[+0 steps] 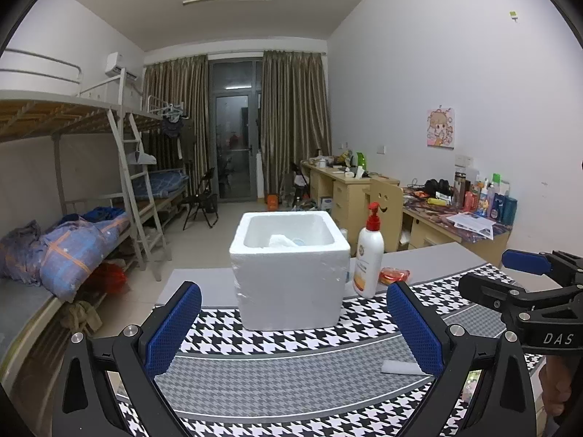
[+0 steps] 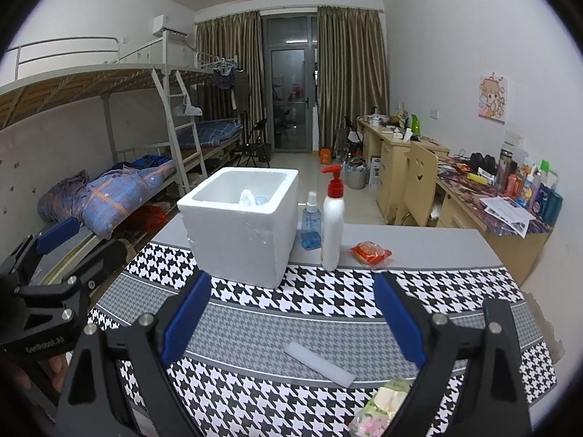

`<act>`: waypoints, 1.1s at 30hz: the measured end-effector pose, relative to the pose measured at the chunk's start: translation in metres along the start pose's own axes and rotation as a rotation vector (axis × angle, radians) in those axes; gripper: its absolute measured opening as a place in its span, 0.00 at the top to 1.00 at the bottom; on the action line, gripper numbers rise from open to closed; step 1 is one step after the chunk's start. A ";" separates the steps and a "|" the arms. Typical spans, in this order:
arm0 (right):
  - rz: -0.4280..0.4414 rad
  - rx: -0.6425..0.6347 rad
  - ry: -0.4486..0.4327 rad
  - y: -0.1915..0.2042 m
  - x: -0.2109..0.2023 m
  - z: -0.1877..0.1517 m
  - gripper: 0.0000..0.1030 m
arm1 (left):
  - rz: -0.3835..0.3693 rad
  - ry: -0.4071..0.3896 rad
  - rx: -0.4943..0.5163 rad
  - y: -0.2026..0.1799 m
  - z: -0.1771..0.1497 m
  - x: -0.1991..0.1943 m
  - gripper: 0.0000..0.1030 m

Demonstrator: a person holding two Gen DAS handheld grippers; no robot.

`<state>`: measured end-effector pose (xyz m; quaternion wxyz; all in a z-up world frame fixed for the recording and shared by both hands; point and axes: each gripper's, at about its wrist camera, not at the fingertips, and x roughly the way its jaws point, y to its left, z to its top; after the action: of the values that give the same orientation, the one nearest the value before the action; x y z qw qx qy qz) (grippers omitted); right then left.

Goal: Organize soft objects
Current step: 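Move both tools back over the table toward the remaining items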

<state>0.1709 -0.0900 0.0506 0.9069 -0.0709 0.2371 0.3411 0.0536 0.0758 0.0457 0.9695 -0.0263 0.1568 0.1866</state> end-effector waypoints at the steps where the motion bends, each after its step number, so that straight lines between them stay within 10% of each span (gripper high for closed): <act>1: -0.005 0.002 0.000 -0.001 0.000 0.000 0.09 | -0.003 0.000 -0.002 -0.001 -0.001 0.000 0.01; 33: -0.113 0.071 0.007 -0.047 -0.009 -0.039 0.09 | -0.137 0.047 0.013 -0.040 -0.024 0.015 0.01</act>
<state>0.1806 -0.1426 0.0189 0.9257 -0.0528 0.2479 0.2807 0.0743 0.0410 0.0183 0.9762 -0.0352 0.1787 0.1181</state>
